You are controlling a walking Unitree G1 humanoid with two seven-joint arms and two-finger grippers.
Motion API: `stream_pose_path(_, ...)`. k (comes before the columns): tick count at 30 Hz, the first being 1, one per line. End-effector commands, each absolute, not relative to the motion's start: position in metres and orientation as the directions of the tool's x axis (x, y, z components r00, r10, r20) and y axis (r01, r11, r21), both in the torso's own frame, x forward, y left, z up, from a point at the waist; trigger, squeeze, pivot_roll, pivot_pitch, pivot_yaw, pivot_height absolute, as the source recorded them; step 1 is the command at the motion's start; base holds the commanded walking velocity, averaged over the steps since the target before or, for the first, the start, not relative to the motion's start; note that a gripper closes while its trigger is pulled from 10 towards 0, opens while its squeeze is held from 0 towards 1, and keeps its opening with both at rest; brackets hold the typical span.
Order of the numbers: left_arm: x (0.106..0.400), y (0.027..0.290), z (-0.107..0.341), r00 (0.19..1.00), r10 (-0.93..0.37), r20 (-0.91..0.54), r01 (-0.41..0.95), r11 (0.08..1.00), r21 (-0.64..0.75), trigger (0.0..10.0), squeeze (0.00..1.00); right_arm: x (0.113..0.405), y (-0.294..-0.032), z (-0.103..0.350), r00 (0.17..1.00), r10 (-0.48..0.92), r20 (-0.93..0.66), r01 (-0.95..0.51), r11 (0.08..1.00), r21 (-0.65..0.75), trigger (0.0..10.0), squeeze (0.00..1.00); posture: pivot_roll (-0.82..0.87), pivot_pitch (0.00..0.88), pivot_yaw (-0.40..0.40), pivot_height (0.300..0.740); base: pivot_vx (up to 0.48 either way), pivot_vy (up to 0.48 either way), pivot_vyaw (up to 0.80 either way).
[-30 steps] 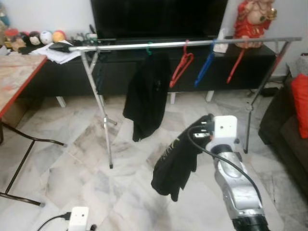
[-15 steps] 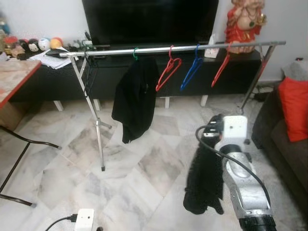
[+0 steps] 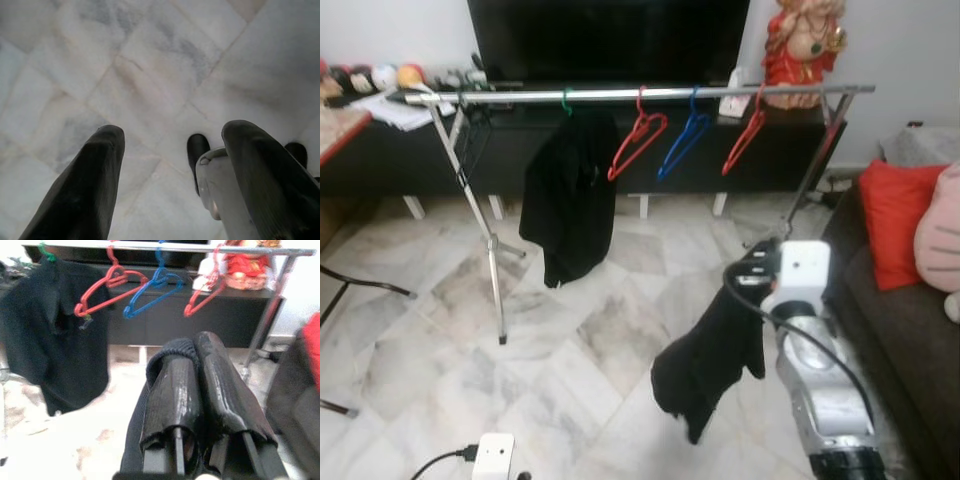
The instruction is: Hang hanger
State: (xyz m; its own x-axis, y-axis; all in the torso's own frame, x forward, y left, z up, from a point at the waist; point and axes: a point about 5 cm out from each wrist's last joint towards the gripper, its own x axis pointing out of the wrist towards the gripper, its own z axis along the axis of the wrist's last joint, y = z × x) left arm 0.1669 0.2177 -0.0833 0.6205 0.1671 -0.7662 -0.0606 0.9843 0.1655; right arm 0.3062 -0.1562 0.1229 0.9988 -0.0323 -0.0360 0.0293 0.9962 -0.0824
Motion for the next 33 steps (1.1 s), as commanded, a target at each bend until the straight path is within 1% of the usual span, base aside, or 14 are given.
stream_pose_path(1, 0.1662, 0.2176, -0.0838, 0.615, 0.169, -0.770, -0.056, 0.984, 0.172, 10.0, 0.00, 0.3076, -0.1608, 0.1330, 0.999, -0.045, 0.012, 0.046, 0.994, -0.095, 10.0, 0.00, -0.08, 0.000, 0.002, 0.740, 0.000, 0.000, 0.00)
stream_pose_path(15, 0.1667, 0.2169, -0.0837, 0.617, 0.164, -0.770, -0.069, 0.986, 0.155, 10.0, 0.00, 0.3060, -0.1683, 0.1238, 0.997, -0.070, -0.014, 0.069, 0.993, -0.095, 10.0, 0.00, -0.08, 0.000, 0.001, 0.740, 0.000, 0.000, 0.00)
stream_pose_path(20, 0.1675, 0.2174, -0.0828, 0.629, 0.169, -0.759, -0.084, 0.985, 0.150, 10.0, 0.00, 0.3057, -0.1659, 0.1260, 0.998, -0.067, -0.003, 0.067, 0.994, -0.088, 10.0, 0.00, -0.08, 0.000, 0.002, 0.740, 0.000, 0.000, 0.00)
stream_pose_path(24, 0.1731, 0.2185, -0.0792, 0.656, 0.166, -0.736, -0.087, 0.986, 0.144, 10.0, 0.00, 0.3059, -0.1649, 0.1262, 0.998, -0.066, 0.002, 0.066, 0.995, -0.080, 10.0, 0.00, -0.08, 0.000, 0.003, 0.740, 0.000, 0.000, 0.00)
stream_pose_path(33, 0.1738, 0.2178, -0.0791, 0.658, 0.155, -0.737, -0.083, 0.987, 0.134, 10.0, 0.00, 0.3071, -0.1666, 0.1331, 0.996, -0.083, 0.038, 0.085, 0.994, -0.068, 10.0, 0.00, -0.08, 0.000, 0.005, 0.740, 0.000, 0.000, 0.00)
